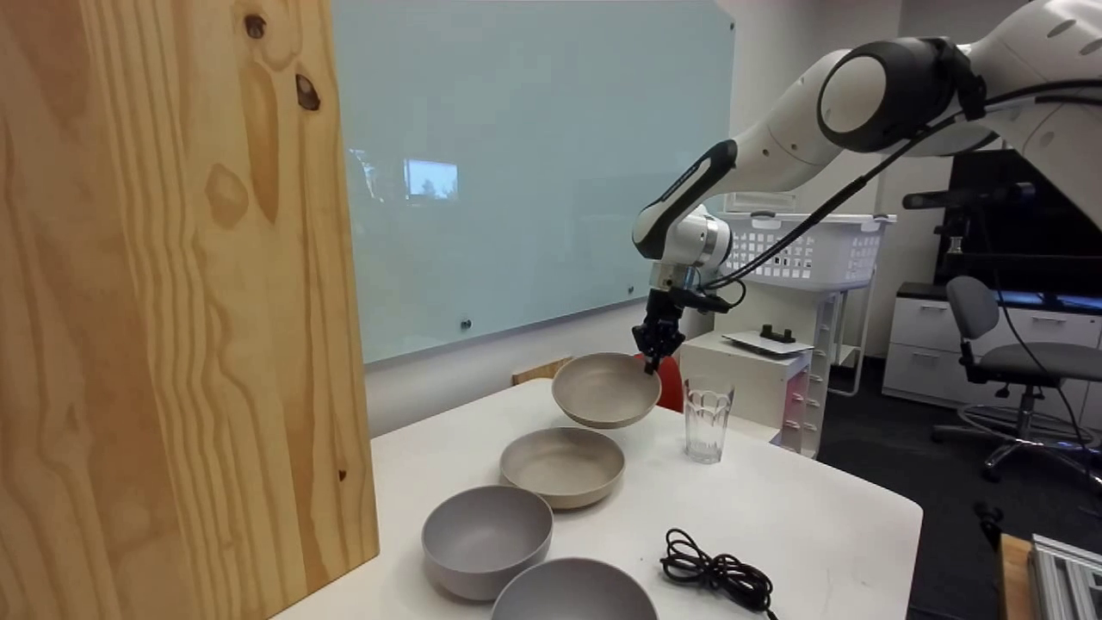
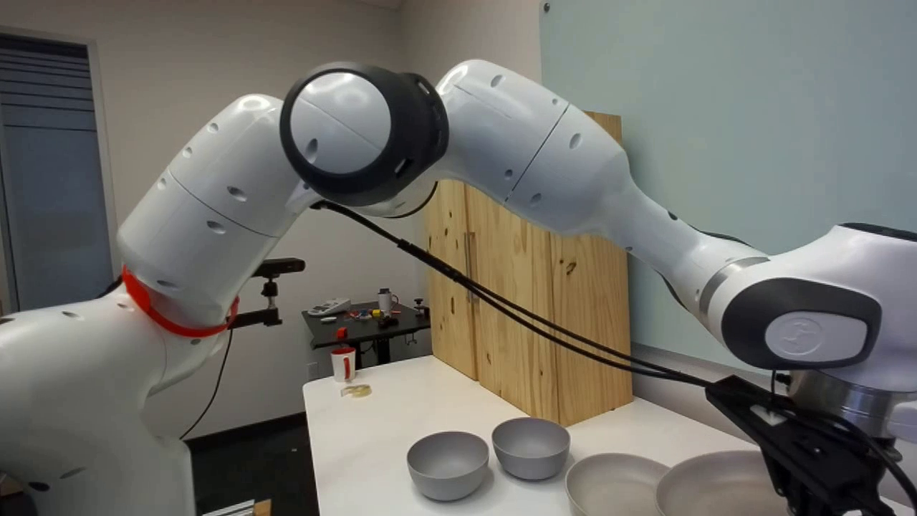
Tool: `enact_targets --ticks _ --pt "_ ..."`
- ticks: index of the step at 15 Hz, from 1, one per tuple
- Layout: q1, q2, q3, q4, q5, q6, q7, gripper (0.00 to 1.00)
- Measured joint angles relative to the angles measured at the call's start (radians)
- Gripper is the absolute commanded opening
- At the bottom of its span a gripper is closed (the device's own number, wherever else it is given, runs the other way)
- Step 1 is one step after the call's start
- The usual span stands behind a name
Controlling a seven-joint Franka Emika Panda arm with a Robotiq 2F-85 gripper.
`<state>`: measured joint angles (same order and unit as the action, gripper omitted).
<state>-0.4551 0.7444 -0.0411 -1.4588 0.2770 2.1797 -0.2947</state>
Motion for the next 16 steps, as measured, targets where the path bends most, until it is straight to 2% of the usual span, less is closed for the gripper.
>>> enact_targets --ticks 16 --pt "-0.022 -0.005 -0.053 -0.107 0.064 0.111 0.127 0.01"
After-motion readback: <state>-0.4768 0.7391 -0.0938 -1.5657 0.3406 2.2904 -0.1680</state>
